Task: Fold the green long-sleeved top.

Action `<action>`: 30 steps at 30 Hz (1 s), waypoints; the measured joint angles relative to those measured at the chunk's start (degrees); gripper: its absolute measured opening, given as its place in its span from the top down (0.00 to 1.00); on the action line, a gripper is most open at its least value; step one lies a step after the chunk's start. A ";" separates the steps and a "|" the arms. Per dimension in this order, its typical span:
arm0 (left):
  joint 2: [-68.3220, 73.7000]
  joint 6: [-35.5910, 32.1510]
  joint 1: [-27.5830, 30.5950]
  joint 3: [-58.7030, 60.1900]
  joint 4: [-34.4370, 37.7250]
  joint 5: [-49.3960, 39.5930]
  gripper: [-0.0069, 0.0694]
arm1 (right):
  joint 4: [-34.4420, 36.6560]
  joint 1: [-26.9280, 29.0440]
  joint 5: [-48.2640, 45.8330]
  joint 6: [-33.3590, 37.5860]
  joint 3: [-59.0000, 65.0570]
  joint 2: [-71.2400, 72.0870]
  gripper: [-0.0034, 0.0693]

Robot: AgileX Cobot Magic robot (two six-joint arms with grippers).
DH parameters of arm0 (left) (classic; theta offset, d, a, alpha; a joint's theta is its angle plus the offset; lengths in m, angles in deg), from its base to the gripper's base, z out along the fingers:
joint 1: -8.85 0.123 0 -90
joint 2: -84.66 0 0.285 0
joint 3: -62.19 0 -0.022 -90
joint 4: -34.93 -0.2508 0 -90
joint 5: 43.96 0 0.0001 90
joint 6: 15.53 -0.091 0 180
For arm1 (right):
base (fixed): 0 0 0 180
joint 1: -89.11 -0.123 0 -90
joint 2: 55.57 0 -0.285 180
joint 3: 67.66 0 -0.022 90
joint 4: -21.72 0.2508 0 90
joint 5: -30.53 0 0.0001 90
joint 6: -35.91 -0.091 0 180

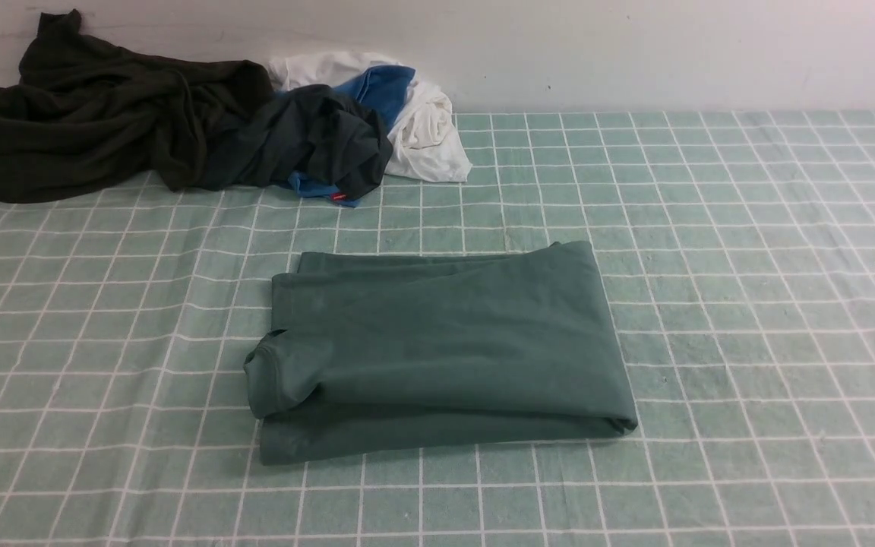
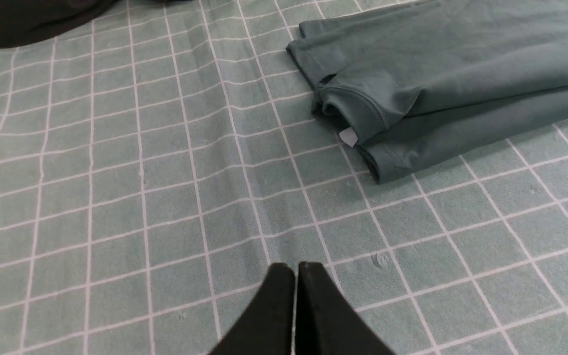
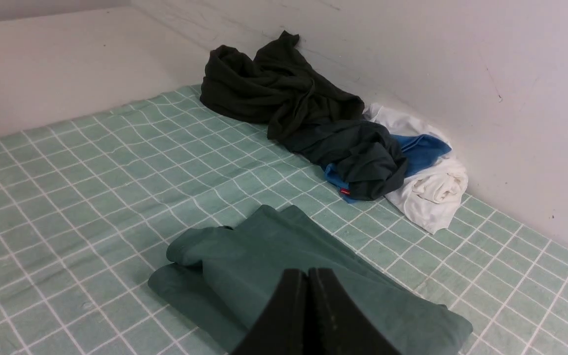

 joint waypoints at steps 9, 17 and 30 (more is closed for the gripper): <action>0.00 0.00 0.00 0.00 0.04 0.00 0.91 | 1.12 0.00 8.61 -0.05 5.46 0.86 0.97; 0.00 0.00 0.00 0.00 0.17 0.00 0.91 | 2.78 5.88 33.17 -1.68 27.81 9.22 0.97; 0.00 0.00 0.00 0.00 0.17 0.00 0.91 | -0.13 36.07 30.71 -13.66 50.93 33.08 0.97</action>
